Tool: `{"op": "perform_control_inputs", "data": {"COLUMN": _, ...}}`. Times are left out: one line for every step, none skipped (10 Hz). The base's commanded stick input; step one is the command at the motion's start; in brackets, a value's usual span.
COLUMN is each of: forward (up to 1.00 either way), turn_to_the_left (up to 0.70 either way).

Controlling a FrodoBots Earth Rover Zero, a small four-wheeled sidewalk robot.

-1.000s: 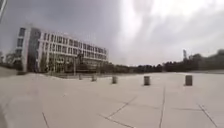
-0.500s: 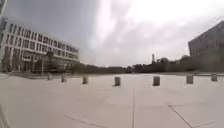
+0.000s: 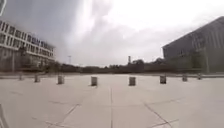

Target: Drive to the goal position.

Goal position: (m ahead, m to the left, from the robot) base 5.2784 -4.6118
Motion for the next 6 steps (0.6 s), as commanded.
{"op": "perform_control_inputs", "data": {"forward": 0.0, "turn_to_the_left": -0.45}}
{"op": "perform_control_inputs", "data": {"forward": 0.0, "turn_to_the_left": -0.45}}
{"op": "perform_control_inputs", "data": {"forward": 0.0, "turn_to_the_left": -0.45}}
{"op": "perform_control_inputs", "data": {"forward": 0.0, "turn_to_the_left": -0.45}}
{"op": "perform_control_inputs", "data": {"forward": 0.0, "turn_to_the_left": -0.45}}
{"op": "perform_control_inputs", "data": {"forward": 0.0, "turn_to_the_left": -0.45}}
